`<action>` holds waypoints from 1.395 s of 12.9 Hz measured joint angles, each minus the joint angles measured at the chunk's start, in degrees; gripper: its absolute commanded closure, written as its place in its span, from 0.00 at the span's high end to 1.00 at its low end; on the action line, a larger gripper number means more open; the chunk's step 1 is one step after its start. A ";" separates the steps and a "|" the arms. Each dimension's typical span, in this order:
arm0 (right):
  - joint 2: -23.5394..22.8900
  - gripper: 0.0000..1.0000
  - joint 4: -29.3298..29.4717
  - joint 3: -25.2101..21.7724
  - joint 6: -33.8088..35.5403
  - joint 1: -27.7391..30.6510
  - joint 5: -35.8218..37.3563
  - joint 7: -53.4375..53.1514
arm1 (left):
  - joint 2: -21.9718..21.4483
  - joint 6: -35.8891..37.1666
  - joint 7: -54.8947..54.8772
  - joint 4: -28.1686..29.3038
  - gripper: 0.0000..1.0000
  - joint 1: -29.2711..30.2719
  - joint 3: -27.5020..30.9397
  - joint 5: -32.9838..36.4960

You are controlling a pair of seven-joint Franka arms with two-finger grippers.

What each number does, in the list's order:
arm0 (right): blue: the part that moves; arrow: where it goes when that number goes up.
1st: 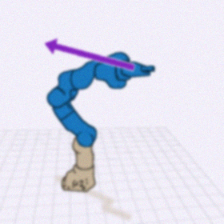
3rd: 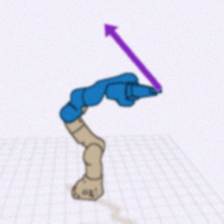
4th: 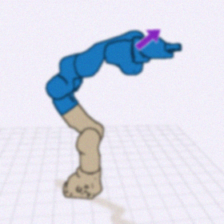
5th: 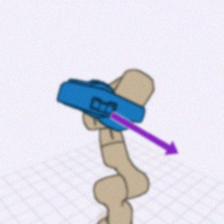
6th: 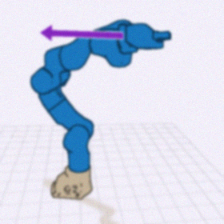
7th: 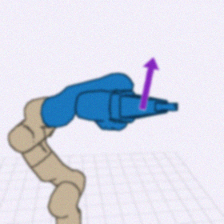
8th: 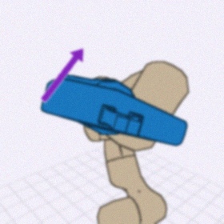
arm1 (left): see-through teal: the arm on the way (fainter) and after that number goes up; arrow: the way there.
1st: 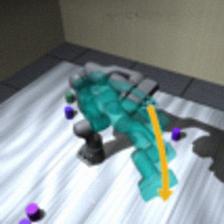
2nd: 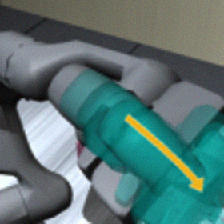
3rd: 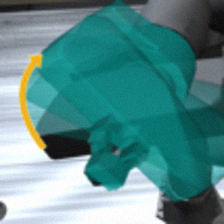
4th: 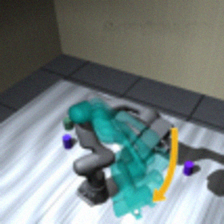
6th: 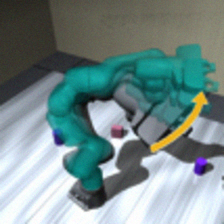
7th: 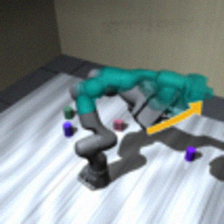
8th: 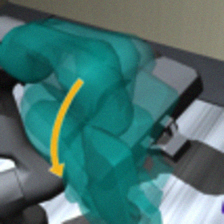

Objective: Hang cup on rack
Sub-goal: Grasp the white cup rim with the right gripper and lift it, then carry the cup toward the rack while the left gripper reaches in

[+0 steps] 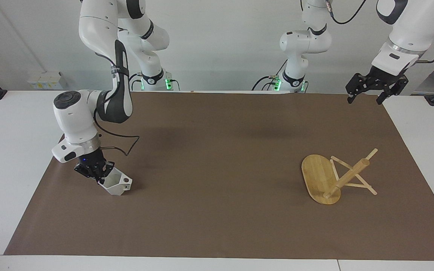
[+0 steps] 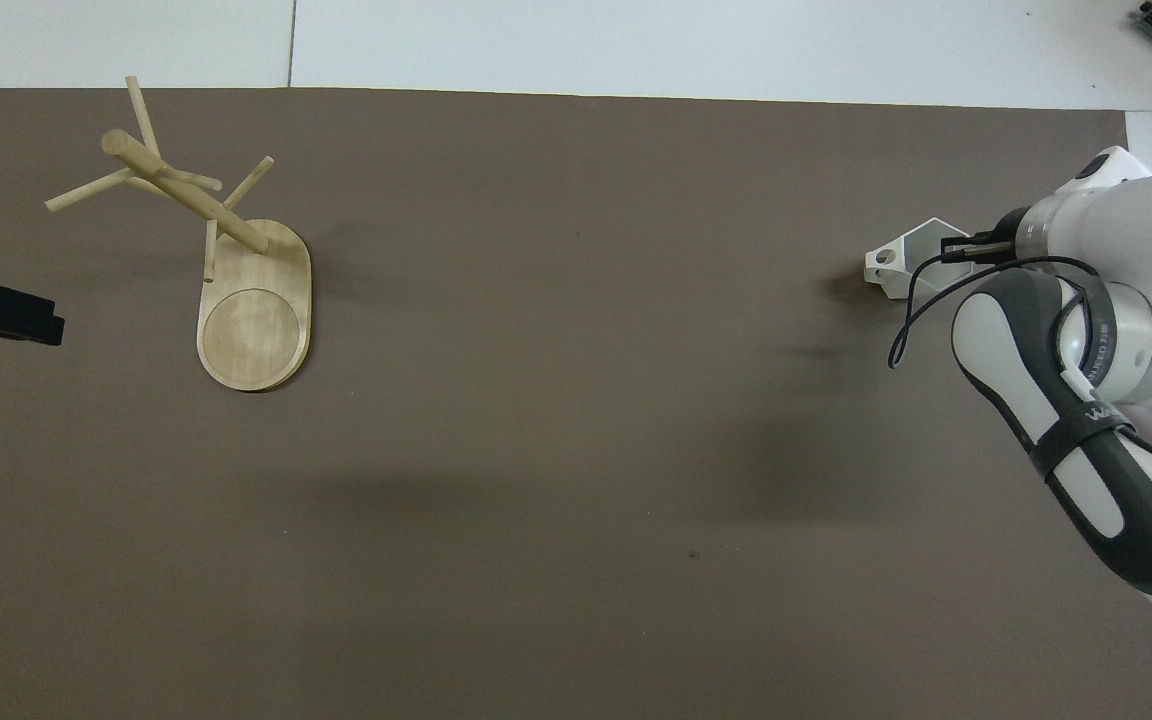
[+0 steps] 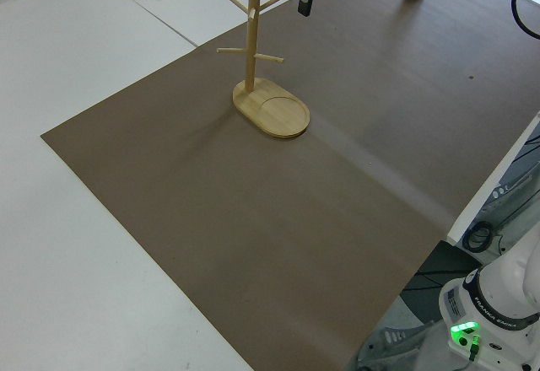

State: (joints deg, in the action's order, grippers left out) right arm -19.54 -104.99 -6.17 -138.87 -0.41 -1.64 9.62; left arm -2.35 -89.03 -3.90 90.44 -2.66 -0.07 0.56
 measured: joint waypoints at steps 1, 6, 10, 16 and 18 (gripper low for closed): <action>0.35 0.00 0.55 0.13 2.70 -0.01 0.00 0.00 | -0.11 0.01 -0.01 0.00 1.00 0.00 -0.06 0.00; 5.37 0.00 6.31 3.14 19.25 -0.02 -0.32 0.00 | -0.29 0.05 -0.13 0.00 1.00 0.00 -0.11 0.00; 9.92 0.00 9.09 7.38 25.08 -0.11 -9.74 0.00 | -0.32 0.05 -0.18 0.00 1.00 0.00 -0.11 0.00; 11.10 0.00 12.31 16.31 23.75 -0.22 -25.09 -5.15 | -0.38 0.04 -0.18 0.00 1.00 0.08 0.08 0.00; 11.10 0.00 12.63 19.27 21.32 -0.25 -30.19 -5.94 | -0.38 0.07 -0.18 0.00 1.00 0.13 0.24 0.00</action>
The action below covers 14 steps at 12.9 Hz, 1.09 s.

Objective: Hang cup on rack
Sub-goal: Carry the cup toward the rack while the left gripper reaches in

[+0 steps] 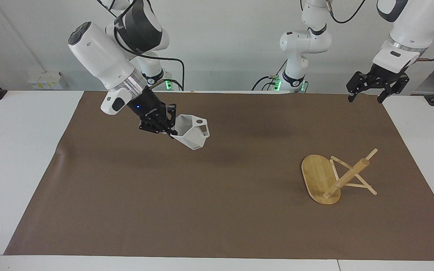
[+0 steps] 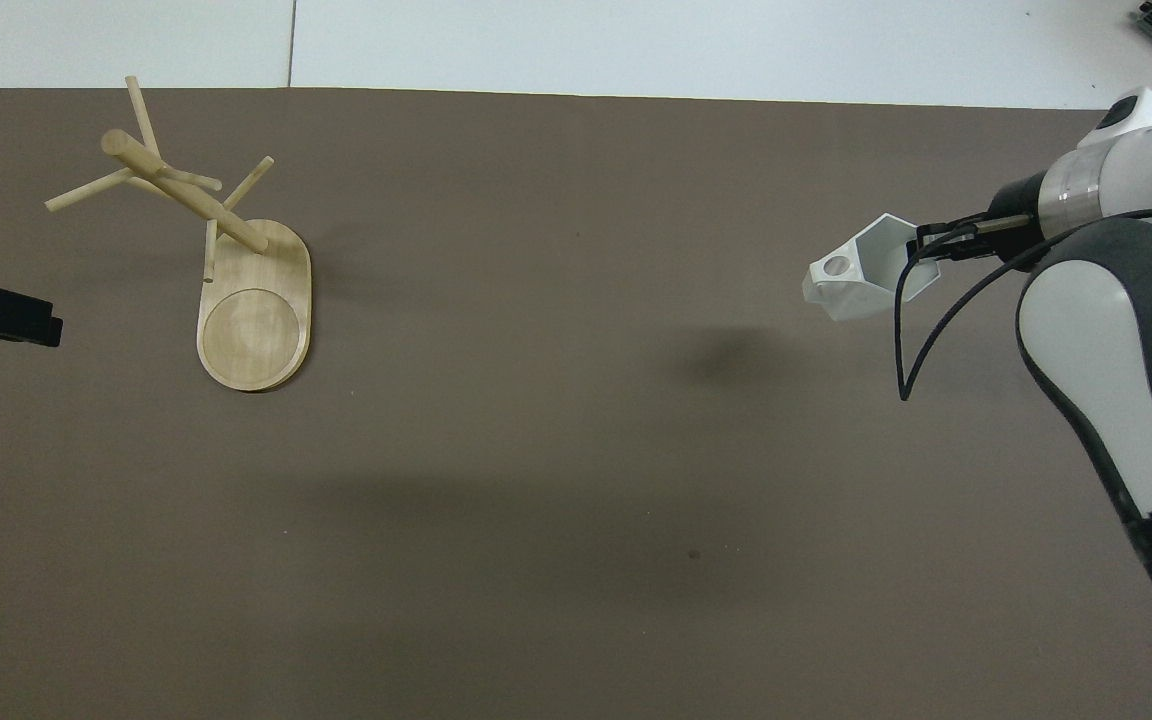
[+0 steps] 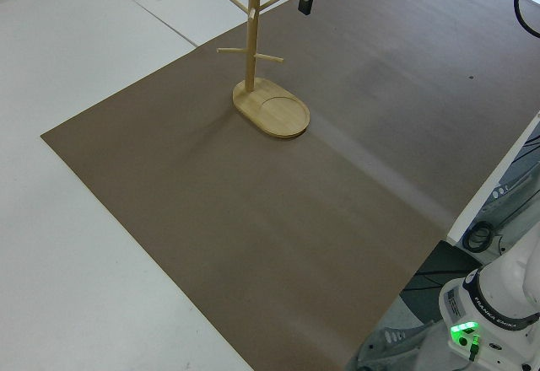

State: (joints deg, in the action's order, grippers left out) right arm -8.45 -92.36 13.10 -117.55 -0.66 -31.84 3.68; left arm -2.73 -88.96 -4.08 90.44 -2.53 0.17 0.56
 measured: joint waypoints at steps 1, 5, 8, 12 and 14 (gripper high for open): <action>0.00 0.00 0.01 1.39 -0.95 0.00 -2.44 -0.03 | 0.00 0.02 0.00 0.00 1.00 0.01 0.06 0.00; -0.09 0.00 0.01 5.37 -3.75 0.02 -10.00 -0.06 | -0.41 -0.50 -3.82 1.44 1.00 -0.03 -0.08 -0.23; -0.75 0.00 0.00 9.20 -7.54 0.01 -11.26 -0.06 | -1.87 -4.87 -10.42 5.54 1.00 0.07 0.53 -5.72; -2.73 0.00 -0.03 14.54 -13.72 -0.01 -11.34 -0.47 | -3.81 -12.63 -19.80 10.71 1.00 0.23 0.78 -9.02; -3.55 0.00 -0.03 16.03 -16.61 -0.59 -11.34 -1.92 | -5.26 -17.26 -22.06 14.50 1.00 0.17 0.61 -10.44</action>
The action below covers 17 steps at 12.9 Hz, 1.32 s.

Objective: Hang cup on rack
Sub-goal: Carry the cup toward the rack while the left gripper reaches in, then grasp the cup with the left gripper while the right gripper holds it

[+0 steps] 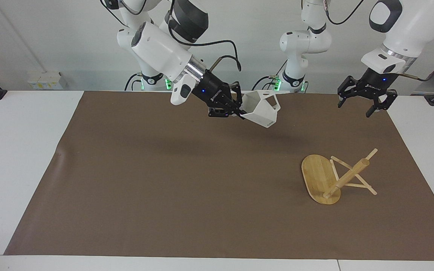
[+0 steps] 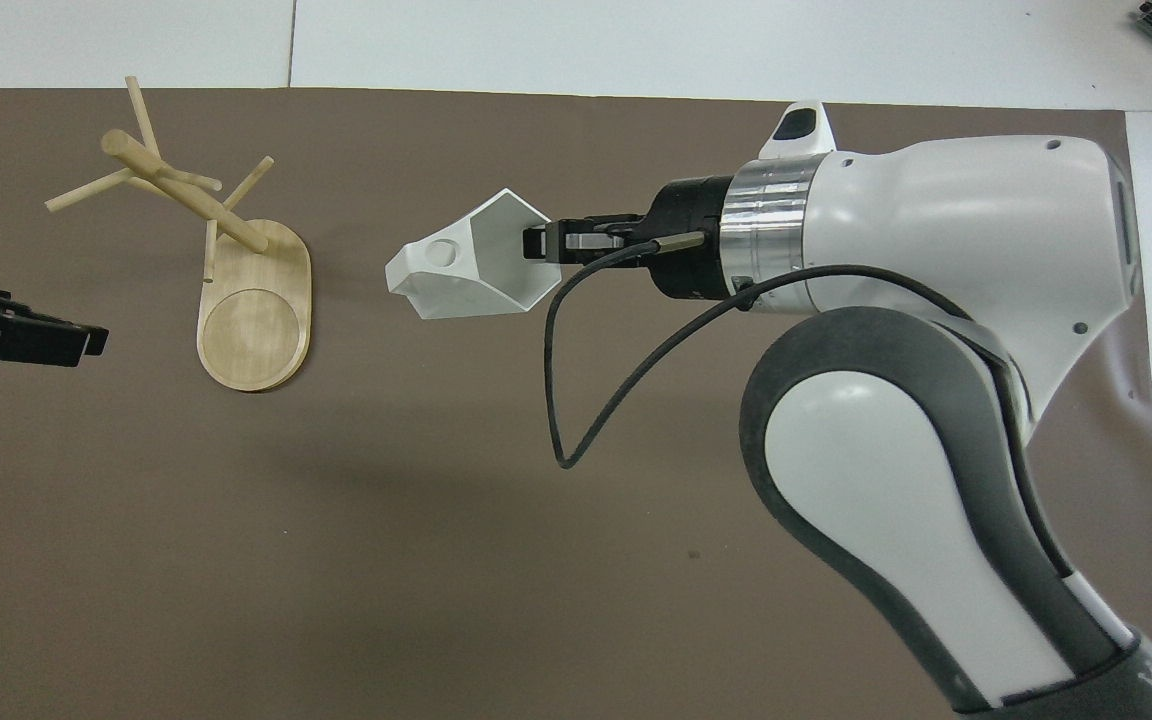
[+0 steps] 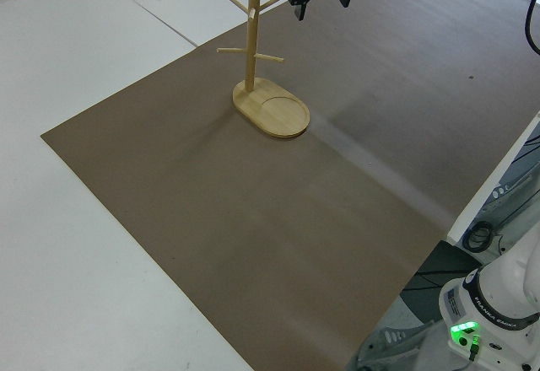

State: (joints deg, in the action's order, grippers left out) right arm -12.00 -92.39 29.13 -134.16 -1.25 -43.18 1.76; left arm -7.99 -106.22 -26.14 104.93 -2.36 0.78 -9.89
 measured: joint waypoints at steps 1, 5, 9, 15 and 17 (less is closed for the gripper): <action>-0.21 0.00 0.00 0.36 -0.79 -0.31 0.00 -0.54 | -0.75 -1.72 -2.63 1.71 1.00 -0.08 -0.05 -0.69; -0.27 0.00 0.00 1.07 -1.22 -0.66 0.00 -1.75 | -2.06 -3.07 -16.89 3.62 1.00 -0.18 -0.29 -8.41; -0.27 0.00 0.00 2.41 -2.63 -0.68 0.00 -4.01 | -2.62 -5.15 -32.18 4.91 1.00 -0.52 -0.98 -16.64; -0.51 0.00 0.00 3.47 -4.12 -0.86 0.00 -5.36 | -4.04 -10.29 -44.28 8.12 1.00 -3.49 -1.10 -25.77; -0.56 0.00 0.00 4.65 -4.56 -0.92 0.00 -6.74 | -4.20 -10.85 -44.83 8.29 1.00 -4.91 -1.14 -28.67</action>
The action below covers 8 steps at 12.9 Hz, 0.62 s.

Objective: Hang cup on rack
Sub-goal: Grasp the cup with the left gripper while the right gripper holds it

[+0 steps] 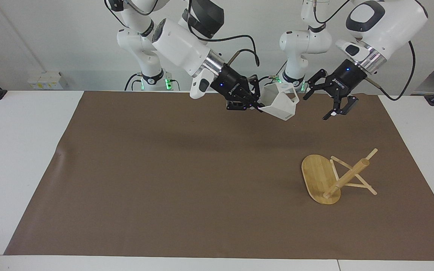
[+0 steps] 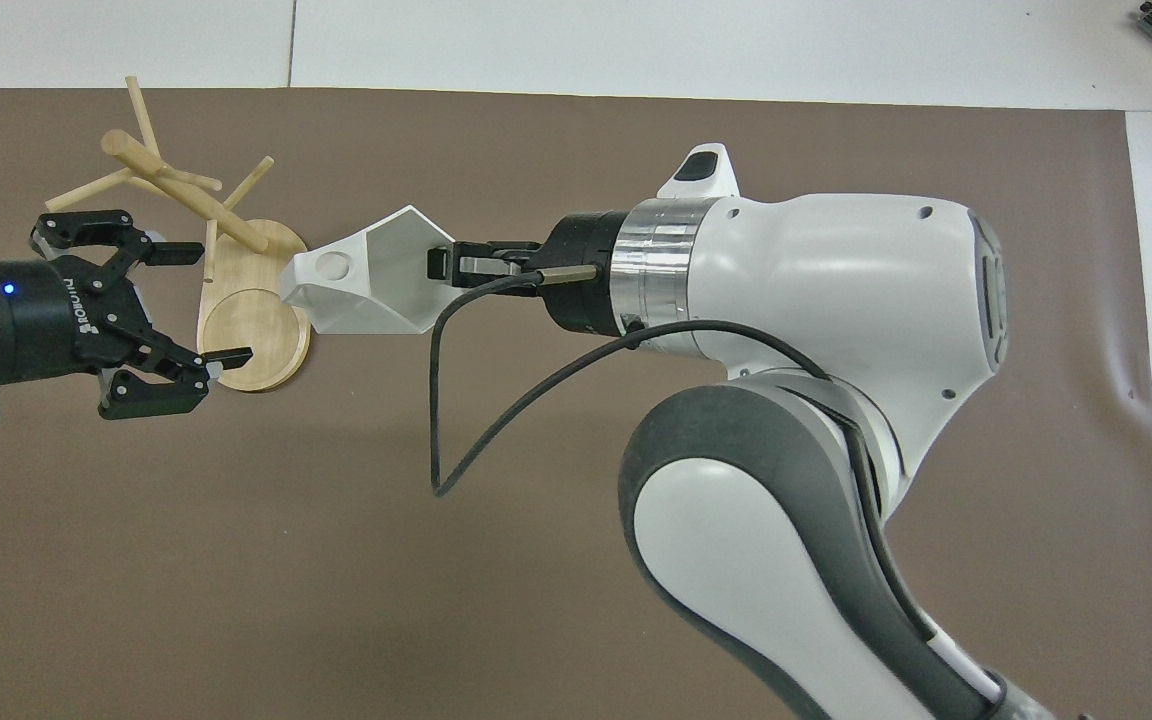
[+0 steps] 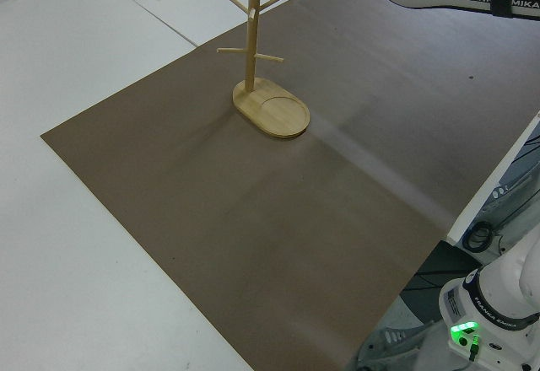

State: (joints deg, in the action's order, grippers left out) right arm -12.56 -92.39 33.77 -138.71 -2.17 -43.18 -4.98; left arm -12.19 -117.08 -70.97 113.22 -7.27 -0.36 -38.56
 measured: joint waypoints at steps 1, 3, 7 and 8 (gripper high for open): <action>0.00 0.00 0.00 0.61 -0.25 -0.02 0.00 -0.57 | -0.01 -0.13 -0.14 0.04 1.00 -0.70 -0.04 -1.14; 0.00 0.00 0.00 1.70 -1.44 -0.06 0.00 -1.77 | -0.01 -0.48 -1.74 0.24 1.00 -1.87 -0.08 -3.69; -0.04 0.00 -0.05 1.93 -1.92 -0.32 0.00 -2.43 | 0.05 -1.58 -7.56 2.10 1.00 -2.28 -0.01 -9.49; -0.07 0.00 -0.05 1.93 -1.92 -0.32 0.00 -2.43 | 0.06 -1.70 -8.55 2.28 1.00 -2.39 -0.01 -10.30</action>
State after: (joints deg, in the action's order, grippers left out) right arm -12.63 -92.44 35.71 -140.63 -2.50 -43.18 -7.41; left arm -12.13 -118.78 -79.52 115.50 -9.66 -0.38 -48.86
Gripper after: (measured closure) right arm 0.952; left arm 0.000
